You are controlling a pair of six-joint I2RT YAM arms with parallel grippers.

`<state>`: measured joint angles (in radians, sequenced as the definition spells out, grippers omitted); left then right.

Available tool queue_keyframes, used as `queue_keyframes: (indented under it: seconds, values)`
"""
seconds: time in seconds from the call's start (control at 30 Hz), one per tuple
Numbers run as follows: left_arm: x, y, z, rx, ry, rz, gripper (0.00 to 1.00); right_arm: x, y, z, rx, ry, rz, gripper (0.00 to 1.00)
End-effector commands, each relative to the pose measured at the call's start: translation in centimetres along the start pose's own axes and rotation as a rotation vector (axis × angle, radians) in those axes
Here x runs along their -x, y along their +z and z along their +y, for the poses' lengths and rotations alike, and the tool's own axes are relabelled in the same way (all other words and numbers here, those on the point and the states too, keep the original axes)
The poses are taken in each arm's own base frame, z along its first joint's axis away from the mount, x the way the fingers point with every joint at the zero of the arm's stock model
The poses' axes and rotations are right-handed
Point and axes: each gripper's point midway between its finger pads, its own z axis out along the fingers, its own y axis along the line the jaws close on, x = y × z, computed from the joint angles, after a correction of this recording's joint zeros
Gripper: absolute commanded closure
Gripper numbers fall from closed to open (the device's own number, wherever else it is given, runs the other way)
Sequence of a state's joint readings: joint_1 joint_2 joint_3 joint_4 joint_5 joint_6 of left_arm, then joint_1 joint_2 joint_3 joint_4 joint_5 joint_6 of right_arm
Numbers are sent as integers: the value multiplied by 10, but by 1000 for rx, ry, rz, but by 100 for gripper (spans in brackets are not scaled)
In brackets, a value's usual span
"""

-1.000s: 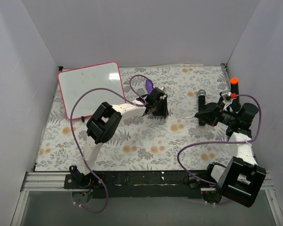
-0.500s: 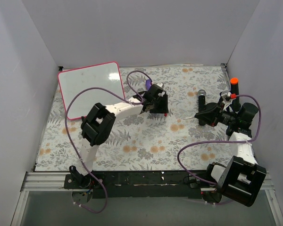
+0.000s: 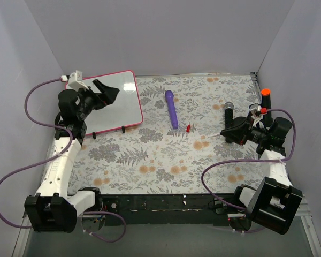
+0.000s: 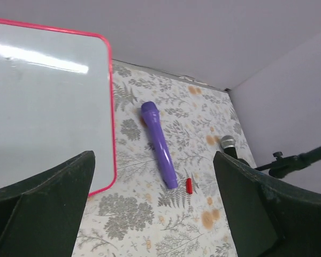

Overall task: Write a sentence on the whiteboard
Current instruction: Move the whiteboard stand to the center of the board.

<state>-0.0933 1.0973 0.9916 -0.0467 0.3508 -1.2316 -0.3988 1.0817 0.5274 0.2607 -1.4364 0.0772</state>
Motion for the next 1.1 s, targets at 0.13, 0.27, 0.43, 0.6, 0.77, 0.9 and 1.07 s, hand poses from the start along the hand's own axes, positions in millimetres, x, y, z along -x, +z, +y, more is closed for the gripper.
queue_keyframes:
  seconds: [0.13,0.27,0.43,0.6,0.77,0.9,1.07]
  values:
    - [11,-3,83,169,2,107,5,10,0,8,56,-66,2,99]
    - [22,2,130,315,18,104,4,10,0,8,61,-67,3,99]
    - [35,1,201,525,62,94,2,11,0,7,59,-59,3,99]
    - [52,-1,236,528,58,23,2,10,1,7,69,-40,7,99]
    - [56,-10,273,570,20,15,2,10,3,8,87,-29,11,99]
    - [54,-16,294,633,53,17,2,11,4,9,97,-20,14,99]
    - [47,-14,310,654,76,39,2,10,4,8,100,-12,15,99]
